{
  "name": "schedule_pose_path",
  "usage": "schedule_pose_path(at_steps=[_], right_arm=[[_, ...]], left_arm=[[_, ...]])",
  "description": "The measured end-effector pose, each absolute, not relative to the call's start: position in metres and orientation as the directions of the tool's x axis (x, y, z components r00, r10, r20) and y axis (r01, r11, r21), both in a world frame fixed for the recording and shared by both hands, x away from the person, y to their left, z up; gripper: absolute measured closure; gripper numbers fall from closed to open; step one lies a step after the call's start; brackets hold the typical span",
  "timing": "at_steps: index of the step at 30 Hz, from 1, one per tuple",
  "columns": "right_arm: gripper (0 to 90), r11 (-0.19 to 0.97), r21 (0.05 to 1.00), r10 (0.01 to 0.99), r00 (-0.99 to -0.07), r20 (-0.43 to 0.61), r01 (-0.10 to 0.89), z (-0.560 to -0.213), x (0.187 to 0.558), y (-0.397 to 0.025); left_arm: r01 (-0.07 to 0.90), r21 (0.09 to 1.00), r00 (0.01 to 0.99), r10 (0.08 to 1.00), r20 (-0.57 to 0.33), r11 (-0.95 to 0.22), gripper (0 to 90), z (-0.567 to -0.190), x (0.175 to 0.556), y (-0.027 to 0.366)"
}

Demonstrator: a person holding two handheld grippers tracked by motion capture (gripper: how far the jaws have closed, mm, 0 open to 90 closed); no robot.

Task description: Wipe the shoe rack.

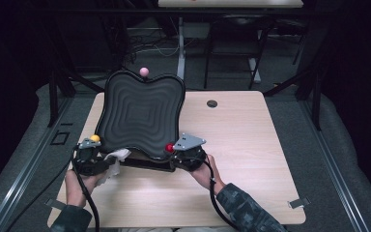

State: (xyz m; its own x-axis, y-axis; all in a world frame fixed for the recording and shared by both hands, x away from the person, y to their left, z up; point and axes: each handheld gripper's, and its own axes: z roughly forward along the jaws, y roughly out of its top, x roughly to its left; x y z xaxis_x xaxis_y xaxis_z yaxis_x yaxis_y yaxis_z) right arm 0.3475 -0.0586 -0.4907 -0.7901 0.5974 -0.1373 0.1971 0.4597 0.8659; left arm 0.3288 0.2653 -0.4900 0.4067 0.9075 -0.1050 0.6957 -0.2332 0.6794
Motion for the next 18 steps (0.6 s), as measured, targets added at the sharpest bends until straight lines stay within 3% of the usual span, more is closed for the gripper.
schedule_pose_path(at_steps=[5,10,18], right_arm=[[60.1,0.472,0.860,0.593,-0.792,-0.144,0.196,-0.490,0.348,-0.059],[60.0,0.472,0.860,0.593,-0.792,-0.145,0.196,-0.490,0.348,-0.059],[60.0,0.471,0.860,0.593,-0.792,-0.145,0.196,-0.490,0.348,-0.059]], left_arm=[[0.723,0.644,0.394,0.915,-0.085,-0.251,78.2,-0.490,0.329,0.273],[0.758,0.629,0.318,0.939,-0.129,-0.171,78.4,-0.491,0.330,0.298],[0.754,0.646,0.252,0.961,-0.116,-0.120,78.6,-0.493,0.335,0.316]])
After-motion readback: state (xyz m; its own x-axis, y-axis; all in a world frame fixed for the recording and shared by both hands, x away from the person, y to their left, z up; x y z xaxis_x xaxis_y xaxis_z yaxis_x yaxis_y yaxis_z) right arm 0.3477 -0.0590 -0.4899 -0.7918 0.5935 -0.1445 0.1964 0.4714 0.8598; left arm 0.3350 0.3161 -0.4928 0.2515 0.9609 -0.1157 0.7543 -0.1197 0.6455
